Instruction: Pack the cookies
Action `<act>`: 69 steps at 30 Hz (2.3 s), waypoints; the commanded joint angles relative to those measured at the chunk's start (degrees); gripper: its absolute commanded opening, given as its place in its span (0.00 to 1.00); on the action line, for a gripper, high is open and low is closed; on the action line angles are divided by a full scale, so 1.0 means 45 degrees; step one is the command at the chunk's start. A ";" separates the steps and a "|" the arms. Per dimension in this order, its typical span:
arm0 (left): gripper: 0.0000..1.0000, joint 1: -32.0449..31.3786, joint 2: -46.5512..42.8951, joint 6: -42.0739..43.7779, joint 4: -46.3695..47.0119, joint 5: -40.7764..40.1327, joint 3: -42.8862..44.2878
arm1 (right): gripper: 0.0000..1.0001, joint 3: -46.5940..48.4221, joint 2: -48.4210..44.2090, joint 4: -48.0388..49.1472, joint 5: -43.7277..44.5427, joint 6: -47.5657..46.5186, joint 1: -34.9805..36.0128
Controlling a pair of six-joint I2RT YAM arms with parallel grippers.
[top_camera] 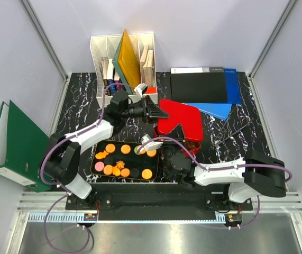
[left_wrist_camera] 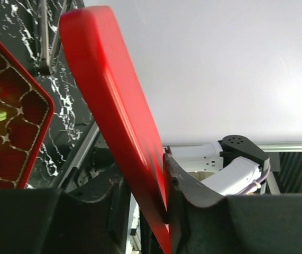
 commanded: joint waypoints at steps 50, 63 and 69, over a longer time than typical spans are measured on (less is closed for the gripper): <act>0.00 -0.0744 -0.1648 0.1254 0.3127 -0.4531 -0.3779 | 0.69 0.6785 -0.9483 -1.9775 -0.0510 2.3373 0.0296; 0.01 -0.0726 -0.1242 -0.0561 0.7557 -0.5021 -0.5930 | 0.00 0.8058 -0.9225 -2.0287 -0.4734 2.8625 0.0140; 0.04 -0.0764 -0.0049 -0.1500 0.9474 -0.4982 -0.6693 | 0.00 0.7413 -1.0183 -2.0130 -0.5223 2.9566 0.0140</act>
